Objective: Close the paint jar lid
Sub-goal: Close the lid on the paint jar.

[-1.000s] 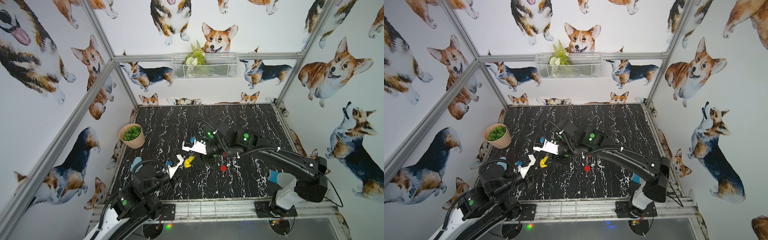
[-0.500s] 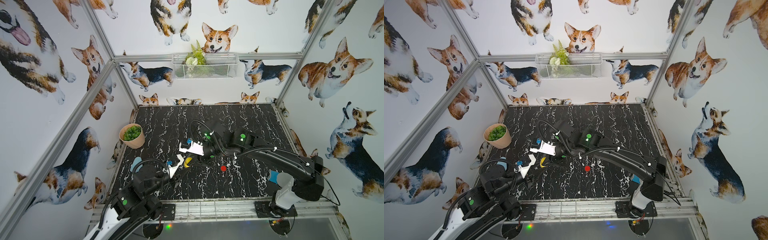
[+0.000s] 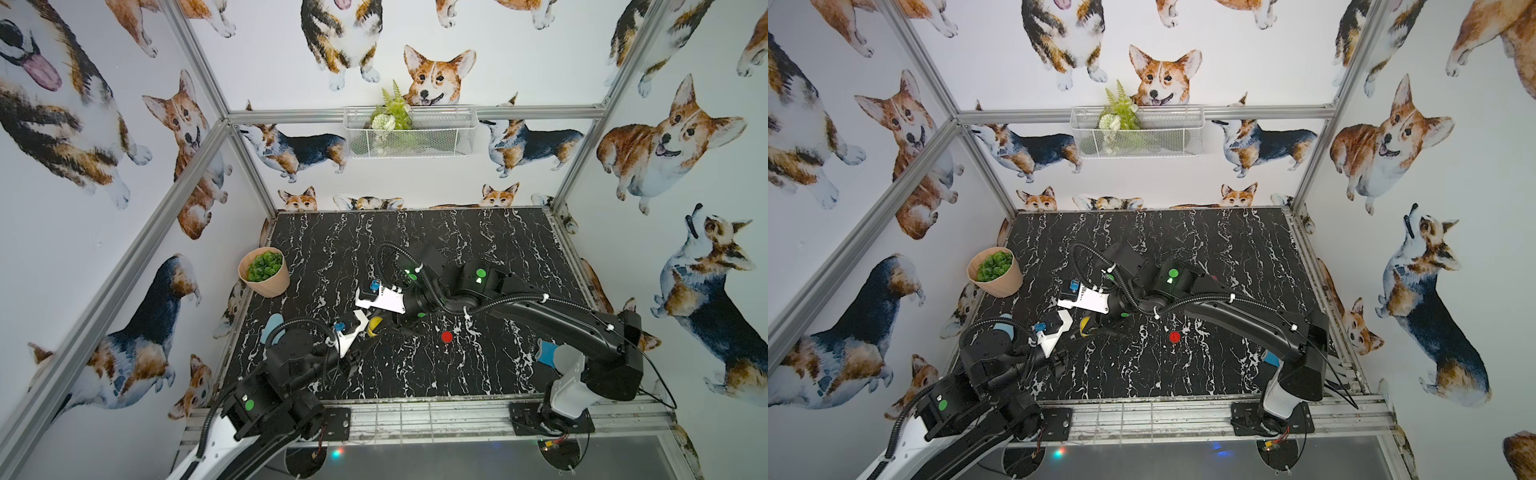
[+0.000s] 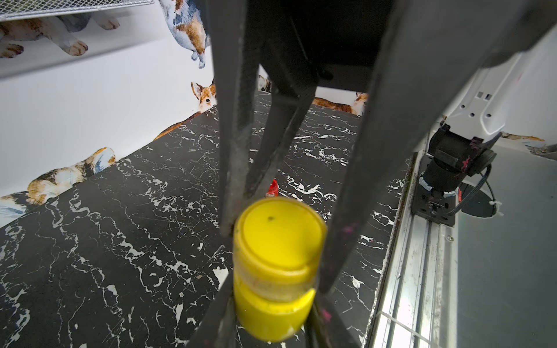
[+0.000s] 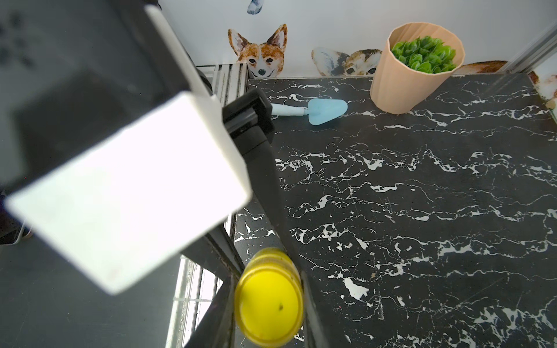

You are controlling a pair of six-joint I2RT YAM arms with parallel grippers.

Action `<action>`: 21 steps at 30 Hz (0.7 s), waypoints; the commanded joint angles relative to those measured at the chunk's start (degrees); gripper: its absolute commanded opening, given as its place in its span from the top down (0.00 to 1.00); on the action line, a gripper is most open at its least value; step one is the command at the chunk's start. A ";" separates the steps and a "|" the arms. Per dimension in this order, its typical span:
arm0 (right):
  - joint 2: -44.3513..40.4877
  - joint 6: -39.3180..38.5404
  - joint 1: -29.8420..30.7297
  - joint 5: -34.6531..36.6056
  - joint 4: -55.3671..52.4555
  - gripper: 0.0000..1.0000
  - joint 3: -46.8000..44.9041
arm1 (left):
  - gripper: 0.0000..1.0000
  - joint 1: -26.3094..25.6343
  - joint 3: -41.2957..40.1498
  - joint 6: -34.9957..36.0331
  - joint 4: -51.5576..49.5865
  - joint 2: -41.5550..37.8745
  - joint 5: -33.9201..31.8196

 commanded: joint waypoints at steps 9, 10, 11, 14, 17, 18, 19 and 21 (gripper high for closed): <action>-0.87 0.06 0.21 -0.73 1.04 0.66 -1.96 | 0.69 0.03 0.17 0.77 2.39 -1.02 -1.52; -0.47 0.11 0.22 -0.89 0.75 0.66 -1.62 | 0.69 -0.06 0.17 0.76 2.44 -1.14 -1.52; -0.07 0.12 0.32 -0.81 0.45 0.66 -1.25 | 0.69 -0.02 0.17 0.74 2.44 -1.14 -1.52; 0.82 -0.28 0.47 -0.54 -0.37 0.66 -0.44 | 0.69 0.01 0.12 0.78 2.43 -0.87 -1.19; 1.43 -0.61 0.71 -0.11 -0.78 0.66 0.09 | 0.69 0.03 0.17 0.73 2.44 -0.50 -0.99; 1.66 -0.72 0.82 0.11 -0.94 0.66 0.32 | 0.69 0.04 0.25 0.73 2.44 -0.49 -0.99; 1.87 -0.84 0.82 0.44 -1.16 0.66 0.53 | 0.69 -0.04 0.26 0.74 2.36 -0.50 -0.98; 2.47 -1.28 0.97 1.30 -2.17 0.66 1.13 | 0.69 0.02 0.17 0.80 2.41 -0.65 -1.07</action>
